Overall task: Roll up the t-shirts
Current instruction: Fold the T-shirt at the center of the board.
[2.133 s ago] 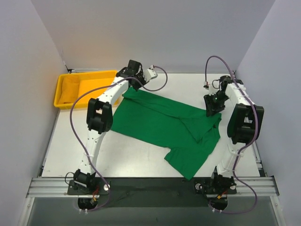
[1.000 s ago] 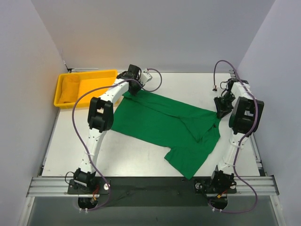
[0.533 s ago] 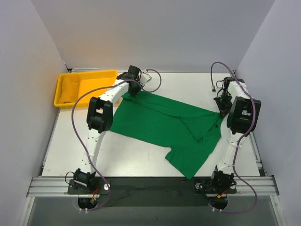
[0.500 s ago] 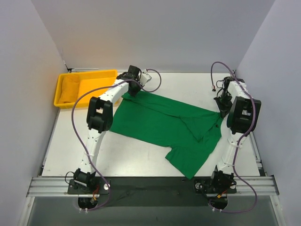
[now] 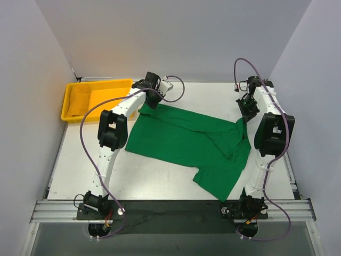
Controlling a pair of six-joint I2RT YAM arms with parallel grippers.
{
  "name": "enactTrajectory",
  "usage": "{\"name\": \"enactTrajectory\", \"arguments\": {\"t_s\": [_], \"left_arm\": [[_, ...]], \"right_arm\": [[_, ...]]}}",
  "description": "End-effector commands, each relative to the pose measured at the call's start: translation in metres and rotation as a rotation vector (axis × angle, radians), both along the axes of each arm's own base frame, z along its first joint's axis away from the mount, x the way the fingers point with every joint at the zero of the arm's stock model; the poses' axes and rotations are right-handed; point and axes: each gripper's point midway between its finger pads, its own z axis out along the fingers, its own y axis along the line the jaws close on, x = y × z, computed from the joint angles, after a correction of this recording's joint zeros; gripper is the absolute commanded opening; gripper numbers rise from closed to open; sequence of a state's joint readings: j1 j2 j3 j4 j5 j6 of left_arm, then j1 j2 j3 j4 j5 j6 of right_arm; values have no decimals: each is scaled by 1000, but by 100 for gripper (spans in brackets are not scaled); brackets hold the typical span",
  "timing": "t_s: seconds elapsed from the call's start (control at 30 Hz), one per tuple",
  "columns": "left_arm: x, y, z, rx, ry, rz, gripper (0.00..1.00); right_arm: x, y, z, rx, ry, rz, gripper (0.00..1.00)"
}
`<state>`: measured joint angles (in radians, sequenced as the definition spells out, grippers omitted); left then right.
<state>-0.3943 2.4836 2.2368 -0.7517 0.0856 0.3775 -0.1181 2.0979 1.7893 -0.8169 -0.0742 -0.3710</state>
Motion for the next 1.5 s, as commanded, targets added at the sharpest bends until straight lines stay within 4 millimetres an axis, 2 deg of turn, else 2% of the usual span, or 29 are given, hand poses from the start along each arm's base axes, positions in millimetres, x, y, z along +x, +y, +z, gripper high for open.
{"name": "enactTrajectory", "arguments": {"t_s": [0.0, 0.07, 0.2, 0.33, 0.43, 0.47, 0.5, 0.6, 0.7, 0.77, 0.83, 0.9, 0.93, 1.0, 1.1, 1.13, 1.3, 1.37, 1.47], "left_arm": [[9, -4, 48, -25, -94, -8, 0], [9, -1, 48, -14, -97, -5, 0], [11, 2, 47, -3, -101, -1, 0], [13, 3, 50, -2, -111, -1, 0], [13, 3, 51, 1, -114, -4, 0], [13, 4, 52, 1, -114, -2, 0], [12, 4, 51, 3, -113, -5, 0], [12, 6, 51, 11, -117, -8, 0], [12, 8, 51, 9, -120, -13, 0], [13, 8, 51, 8, -123, -16, 0], [15, 5, 49, 2, -123, -23, 0], [16, 4, 44, 1, -118, -25, 0], [18, 2, 45, -1, -123, -26, 0], [19, 2, 37, 3, -112, -25, 0], [18, 3, 28, 5, -94, -20, 0], [19, 4, 26, 9, -93, -14, 0], [11, 15, -4, 58, -34, 14, 0], [6, 20, -16, 81, -9, 35, 0], [0, 29, -27, 121, 8, 52, 0]], "right_arm": [[-5, 2, 11, -71, 31, 40, 8], [1, -13, 19, -136, 8, 19, 8], [4, -46, 23, -212, 15, -40, 0], [-6, -70, 15, -253, 72, -87, 0], [-21, -76, 0, -260, 131, -87, 1], [-24, -78, -3, -273, 147, -85, 6], [-26, -80, -5, -278, 158, -88, 24], [-23, -89, 1, -292, 139, -109, 46], [-14, -92, 21, -280, 73, -130, 51], [-12, -83, 30, -228, 56, -113, 50], [-14, -69, 30, -167, 57, -82, 38], [-16, -55, 22, -145, 85, -39, 23], [-17, -49, 16, -122, 101, -22, 19], [-20, -39, 7, -107, 131, 5, 12], [-18, -34, -8, -117, 176, 46, 7], [-17, -34, -17, -123, 200, 60, 7], [-16, -50, -35, -217, 298, 109, 4], [-15, -58, -38, -252, 319, 122, 3], [-12, -59, -43, -255, 339, 136, 3]]}}
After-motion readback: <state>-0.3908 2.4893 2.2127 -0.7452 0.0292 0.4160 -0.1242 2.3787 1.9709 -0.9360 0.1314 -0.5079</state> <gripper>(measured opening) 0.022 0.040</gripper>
